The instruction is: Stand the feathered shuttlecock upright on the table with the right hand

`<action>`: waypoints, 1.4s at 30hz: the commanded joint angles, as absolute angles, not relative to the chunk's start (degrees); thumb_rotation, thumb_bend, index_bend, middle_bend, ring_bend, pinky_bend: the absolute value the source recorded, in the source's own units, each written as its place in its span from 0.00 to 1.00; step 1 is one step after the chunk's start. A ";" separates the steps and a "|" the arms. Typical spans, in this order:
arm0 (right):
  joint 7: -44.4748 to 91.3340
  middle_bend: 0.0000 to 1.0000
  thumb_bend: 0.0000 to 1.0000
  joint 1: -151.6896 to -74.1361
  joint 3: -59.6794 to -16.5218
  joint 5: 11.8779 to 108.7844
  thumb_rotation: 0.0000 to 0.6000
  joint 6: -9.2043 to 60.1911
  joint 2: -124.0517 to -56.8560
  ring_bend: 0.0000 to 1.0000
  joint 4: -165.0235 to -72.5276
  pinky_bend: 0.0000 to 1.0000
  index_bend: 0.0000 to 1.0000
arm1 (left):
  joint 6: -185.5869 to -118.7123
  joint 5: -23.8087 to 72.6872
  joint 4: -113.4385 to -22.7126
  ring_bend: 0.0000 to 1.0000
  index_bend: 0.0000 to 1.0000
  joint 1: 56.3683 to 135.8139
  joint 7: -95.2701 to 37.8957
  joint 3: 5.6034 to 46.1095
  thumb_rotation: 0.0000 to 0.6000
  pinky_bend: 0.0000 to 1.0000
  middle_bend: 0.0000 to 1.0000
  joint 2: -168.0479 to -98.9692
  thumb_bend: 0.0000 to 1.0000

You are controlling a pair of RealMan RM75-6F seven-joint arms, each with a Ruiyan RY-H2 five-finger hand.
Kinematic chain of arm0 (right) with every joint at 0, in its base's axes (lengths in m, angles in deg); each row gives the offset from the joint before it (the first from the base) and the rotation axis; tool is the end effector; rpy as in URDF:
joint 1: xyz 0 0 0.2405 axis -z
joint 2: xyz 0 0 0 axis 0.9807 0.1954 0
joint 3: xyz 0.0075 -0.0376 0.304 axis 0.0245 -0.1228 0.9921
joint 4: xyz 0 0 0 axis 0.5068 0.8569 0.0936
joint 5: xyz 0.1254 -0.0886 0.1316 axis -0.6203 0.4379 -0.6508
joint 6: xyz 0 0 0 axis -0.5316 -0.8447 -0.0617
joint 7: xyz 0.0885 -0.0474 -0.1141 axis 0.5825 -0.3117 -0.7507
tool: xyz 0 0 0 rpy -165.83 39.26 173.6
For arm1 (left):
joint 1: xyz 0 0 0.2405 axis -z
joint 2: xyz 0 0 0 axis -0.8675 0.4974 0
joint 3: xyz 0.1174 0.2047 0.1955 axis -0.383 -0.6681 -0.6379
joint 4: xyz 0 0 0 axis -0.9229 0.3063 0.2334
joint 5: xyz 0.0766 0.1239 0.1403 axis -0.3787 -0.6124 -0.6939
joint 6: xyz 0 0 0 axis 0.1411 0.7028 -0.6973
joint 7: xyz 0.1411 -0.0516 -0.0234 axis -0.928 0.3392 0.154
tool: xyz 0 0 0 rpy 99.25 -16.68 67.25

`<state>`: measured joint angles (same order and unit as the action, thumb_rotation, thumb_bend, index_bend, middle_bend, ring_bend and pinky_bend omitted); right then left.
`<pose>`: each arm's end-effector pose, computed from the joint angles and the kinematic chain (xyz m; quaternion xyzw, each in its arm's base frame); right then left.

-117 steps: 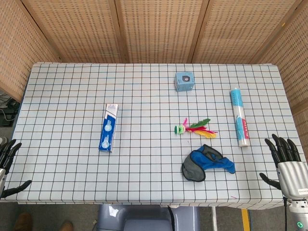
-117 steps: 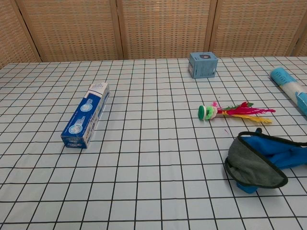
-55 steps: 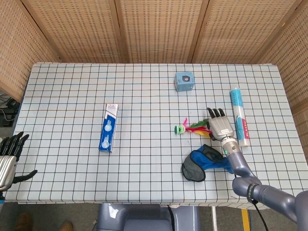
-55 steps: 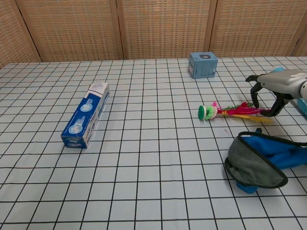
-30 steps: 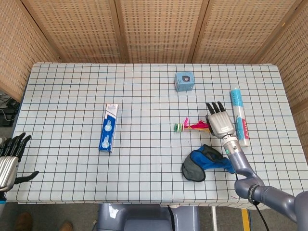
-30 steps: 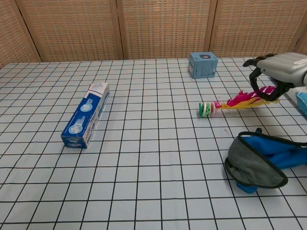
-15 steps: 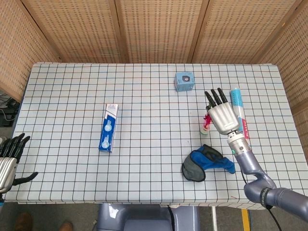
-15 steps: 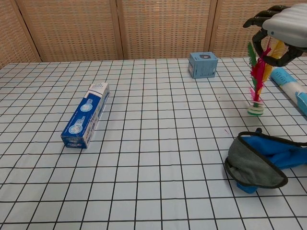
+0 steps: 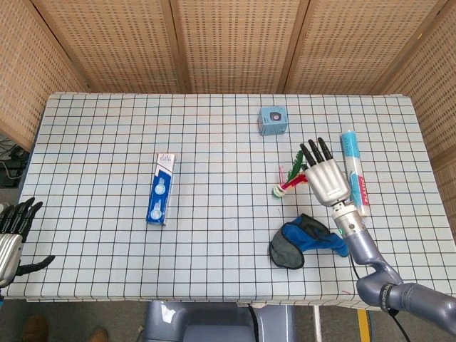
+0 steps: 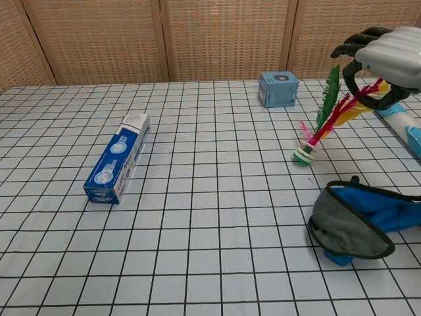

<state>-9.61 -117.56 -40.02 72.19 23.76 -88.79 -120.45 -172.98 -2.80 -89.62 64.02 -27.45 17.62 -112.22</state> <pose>-0.2331 -0.4034 0.0761 0.7476 -0.1432 0.3067 0.5714 -0.3508 0.1753 0.1901 -0.6111 -0.3999 -0.3774 0.5694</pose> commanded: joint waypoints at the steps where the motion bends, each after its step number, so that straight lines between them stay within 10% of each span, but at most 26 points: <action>1: -8.07 0.17 0.60 -116.46 -41.17 73.26 1.00 23.09 -89.81 0.00 -120.12 0.00 0.77 | -173.04 -2.83 -89.62 0.00 0.00 63.98 -27.45 17.60 1.00 0.00 0.00 -112.21 0.00; 11: -6.82 0.16 0.54 -115.06 -42.24 77.80 1.00 19.73 -90.10 0.00 -121.40 0.00 0.73 | -173.36 -3.47 -89.74 0.00 0.00 63.85 -27.78 17.31 1.00 0.00 0.00 -112.32 0.00; 16: -8.18 0.02 0.04 -114.45 -41.75 76.90 1.00 19.89 -89.06 0.00 -124.43 0.00 0.08 | -173.78 -3.90 -89.80 0.00 0.00 63.66 -27.59 17.15 1.00 0.00 0.00 -112.20 0.00; 18: -7.74 0.00 0.00 -114.00 -41.31 77.44 1.00 18.76 -88.04 0.00 -126.57 0.00 0.00 | -173.95 -4.06 -89.78 0.00 0.00 63.57 -27.42 17.08 1.00 0.00 0.00 -112.16 0.00; 42: 19.61 0.00 0.00 -92.77 -48.48 82.50 1.00 1.58 -71.60 0.00 -134.73 0.00 0.00 | -179.59 -7.60 -88.75 0.00 0.00 61.66 -27.02 16.98 1.00 0.00 0.00 -112.06 0.00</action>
<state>18.32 -94.79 -47.25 81.99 3.41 -71.03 -136.05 -179.29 -7.23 -88.69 61.83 -27.39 17.17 -112.31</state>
